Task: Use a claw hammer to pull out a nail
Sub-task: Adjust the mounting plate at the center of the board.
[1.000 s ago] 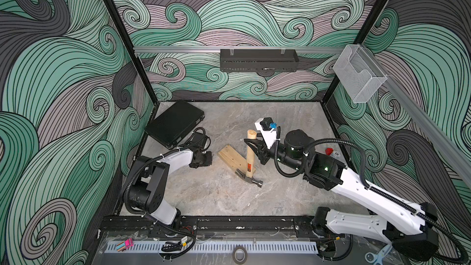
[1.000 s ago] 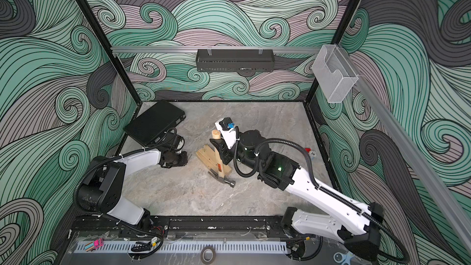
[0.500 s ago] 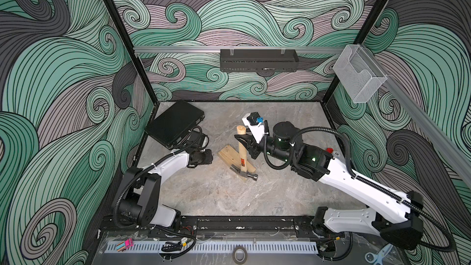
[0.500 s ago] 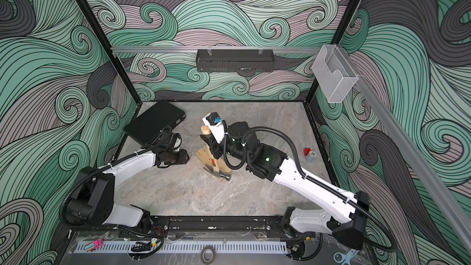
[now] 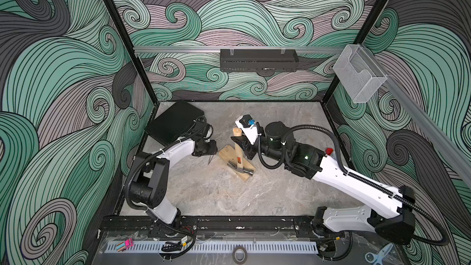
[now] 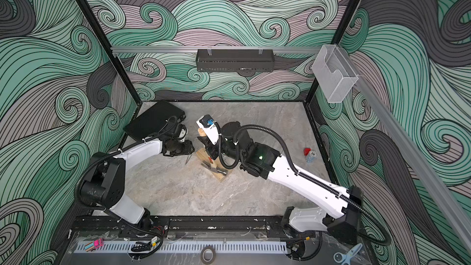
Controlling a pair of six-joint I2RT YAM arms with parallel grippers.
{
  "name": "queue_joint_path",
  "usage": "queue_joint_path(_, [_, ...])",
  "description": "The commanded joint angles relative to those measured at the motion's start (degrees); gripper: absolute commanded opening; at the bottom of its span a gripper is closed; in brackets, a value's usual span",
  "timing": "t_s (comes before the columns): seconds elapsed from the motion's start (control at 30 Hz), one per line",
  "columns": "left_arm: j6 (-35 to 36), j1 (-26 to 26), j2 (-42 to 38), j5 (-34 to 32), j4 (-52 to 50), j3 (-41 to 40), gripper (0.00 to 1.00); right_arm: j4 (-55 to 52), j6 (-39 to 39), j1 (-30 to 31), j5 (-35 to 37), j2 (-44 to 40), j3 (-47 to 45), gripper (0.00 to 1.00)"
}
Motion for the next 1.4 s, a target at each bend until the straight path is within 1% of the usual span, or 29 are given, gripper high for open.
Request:
queue_joint_path(0.0, [-0.85,0.22,3.75,-0.71,-4.90,3.08,0.52,7.95,-0.94,0.37,1.77,-3.61,0.93,0.00])
queue_joint_path(0.13, [-1.04,0.20,6.72,-0.70,-5.68,4.64,0.52,7.86,-1.61,0.41,2.10,-4.08,0.64,0.00])
queue_joint_path(0.27, [-0.52,0.12,7.76,1.29,-6.04,4.83,0.52,7.90,-2.12,0.38,2.48,-4.52,0.02,0.00])
queue_joint_path(0.53, [0.27,-1.06,5.26,5.69,-3.89,2.06,0.52,7.59,-3.48,0.38,3.72,-5.43,-1.05,0.00])
queue_joint_path(0.87, [-0.18,-3.18,3.27,7.98,-1.93,0.22,0.51,3.91,-5.51,0.38,7.11,-3.72,0.93,0.00])
queue_joint_path(0.93, [-0.20,-3.22,1.83,6.56,-1.92,-0.23,0.51,2.49,-5.50,0.43,8.31,-2.91,1.85,0.00])
queue_joint_path(1.03, [0.19,-3.14,-0.59,1.98,-2.90,-0.14,0.51,2.18,-5.10,0.44,8.60,-2.26,2.18,0.00])
queue_joint_path(1.13, [1.13,-2.97,-1.16,-1.94,-4.47,1.30,0.52,2.38,-4.69,0.50,8.55,-2.12,2.17,0.00])
queue_joint_path(1.2, [1.82,-2.83,-0.18,-2.49,-5.23,2.77,0.52,2.45,-4.55,0.53,8.55,-2.15,2.04,0.00])
queue_joint_path(1.37, [2.27,-2.70,5.57,-1.15,-7.06,7.63,0.52,2.58,-4.20,0.71,8.73,-2.35,1.75,0.00])
